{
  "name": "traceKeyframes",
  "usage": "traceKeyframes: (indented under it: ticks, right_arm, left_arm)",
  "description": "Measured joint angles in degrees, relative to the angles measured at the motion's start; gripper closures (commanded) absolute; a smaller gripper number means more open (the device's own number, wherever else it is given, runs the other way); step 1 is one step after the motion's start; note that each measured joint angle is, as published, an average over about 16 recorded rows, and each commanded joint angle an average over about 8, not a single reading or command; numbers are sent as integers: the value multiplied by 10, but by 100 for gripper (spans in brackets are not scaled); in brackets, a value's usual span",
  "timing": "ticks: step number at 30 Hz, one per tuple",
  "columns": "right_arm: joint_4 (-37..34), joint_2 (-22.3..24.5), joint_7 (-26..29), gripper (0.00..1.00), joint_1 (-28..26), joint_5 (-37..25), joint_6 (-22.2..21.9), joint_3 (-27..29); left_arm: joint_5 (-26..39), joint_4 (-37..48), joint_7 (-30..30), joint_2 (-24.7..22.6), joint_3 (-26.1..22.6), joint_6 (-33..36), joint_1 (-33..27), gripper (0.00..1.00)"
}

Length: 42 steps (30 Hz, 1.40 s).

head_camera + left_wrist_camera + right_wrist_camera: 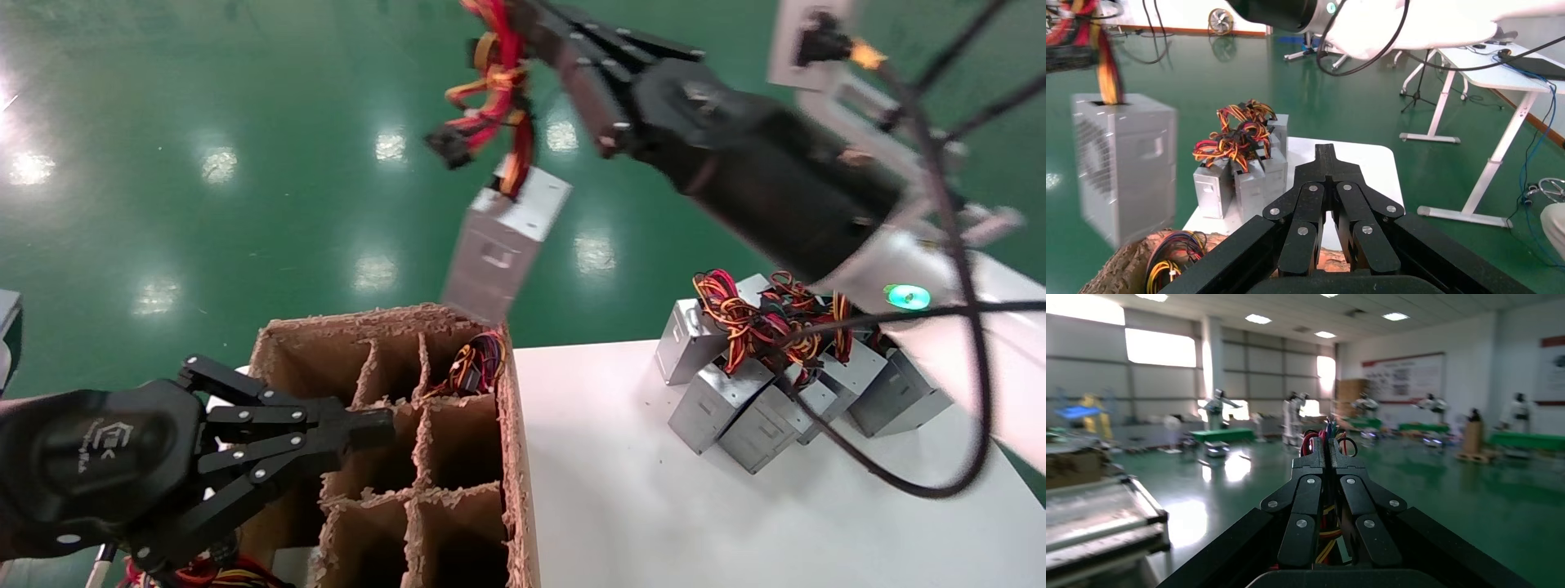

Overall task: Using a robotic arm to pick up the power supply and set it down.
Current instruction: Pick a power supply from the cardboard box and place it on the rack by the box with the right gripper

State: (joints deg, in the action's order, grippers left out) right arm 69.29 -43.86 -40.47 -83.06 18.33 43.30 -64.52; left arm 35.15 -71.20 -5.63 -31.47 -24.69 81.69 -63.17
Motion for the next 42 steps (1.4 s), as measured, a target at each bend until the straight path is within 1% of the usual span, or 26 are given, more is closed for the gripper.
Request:
traceKeyframes:
  ticks: [6, 9, 12, 17, 30, 35, 42]
  right_arm:
    - [58, 70, -25, 100, 26, 21, -43, 22]
    - [74, 102, -35, 100, 39, 30, -51, 32]
    - [83, 134, -42, 100, 51, 39, -50, 40]
    - [86, 184, -49, 100, 73, 50, -26, 49]
    - [84, 321, -59, 100, 128, 94, 73, 60]
    - [83, 371, -70, 100, 148, 125, 88, 57]
    - [81, 444, -95, 100, 178, 183, 93, 35]
  left_arm:
    - [0, 0, 0, 0, 0, 0, 0, 100]
    - [0, 0, 0, 0, 0, 0, 0, 100]
    - [0, 0, 0, 0, 0, 0, 0, 100]
    - [0, 0, 0, 0, 0, 0, 0, 100]
    - [0, 0, 0, 0, 0, 0, 0, 100]
    - [0, 0, 0, 0, 0, 0, 0, 100]
    - [0, 0, 0, 0, 0, 0, 0, 100]
